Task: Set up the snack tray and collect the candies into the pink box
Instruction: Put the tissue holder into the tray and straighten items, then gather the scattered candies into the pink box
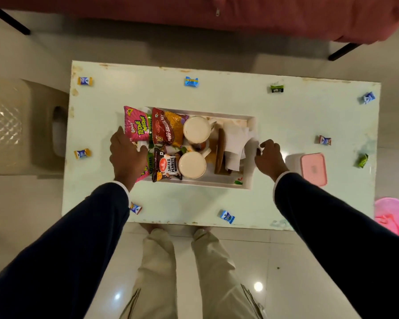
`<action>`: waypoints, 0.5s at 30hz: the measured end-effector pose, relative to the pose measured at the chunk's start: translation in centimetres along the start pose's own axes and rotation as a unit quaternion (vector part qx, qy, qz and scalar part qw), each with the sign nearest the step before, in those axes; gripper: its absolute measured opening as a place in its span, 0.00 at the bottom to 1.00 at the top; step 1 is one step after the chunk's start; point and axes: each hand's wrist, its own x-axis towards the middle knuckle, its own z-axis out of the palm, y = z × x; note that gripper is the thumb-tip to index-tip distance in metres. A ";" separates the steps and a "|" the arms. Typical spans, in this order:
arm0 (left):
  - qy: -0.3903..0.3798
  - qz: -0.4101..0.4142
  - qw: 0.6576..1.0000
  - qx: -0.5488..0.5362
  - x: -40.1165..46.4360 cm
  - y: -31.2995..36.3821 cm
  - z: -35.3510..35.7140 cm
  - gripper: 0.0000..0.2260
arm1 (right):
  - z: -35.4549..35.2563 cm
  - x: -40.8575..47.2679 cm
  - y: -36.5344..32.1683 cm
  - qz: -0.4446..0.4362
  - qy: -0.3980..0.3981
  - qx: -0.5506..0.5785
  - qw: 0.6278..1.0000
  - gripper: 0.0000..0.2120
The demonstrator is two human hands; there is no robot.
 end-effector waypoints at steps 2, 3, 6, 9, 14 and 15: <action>0.050 0.083 0.994 0.056 -1.9 1.2 -0.2 0.34 | 0.3 -1.5 0.3 -0.028 0.022 0.018 0.999 0.14; 0.063 0.116 0.989 0.063 -2.7 1.9 -0.2 0.32 | 0.4 -2.2 0.4 -0.042 0.020 0.031 0.998 0.14; 0.037 0.225 0.971 0.071 -6.1 3.9 0.5 0.27 | 0.2 -5.0 1.5 -0.090 0.009 0.035 0.995 0.14; -0.037 0.305 0.948 0.080 -9.0 4.8 1.8 0.24 | 0.2 -7.2 2.8 -0.132 0.009 0.030 0.991 0.13; -0.094 0.364 0.922 0.093 -11.8 5.6 3.8 0.22 | -1.1 -9.6 4.7 -0.156 0.057 0.005 0.986 0.14; -0.099 0.369 0.920 0.084 -12.3 5.8 4.2 0.22 | -1.5 -9.8 5.2 -0.153 0.077 -0.019 0.985 0.16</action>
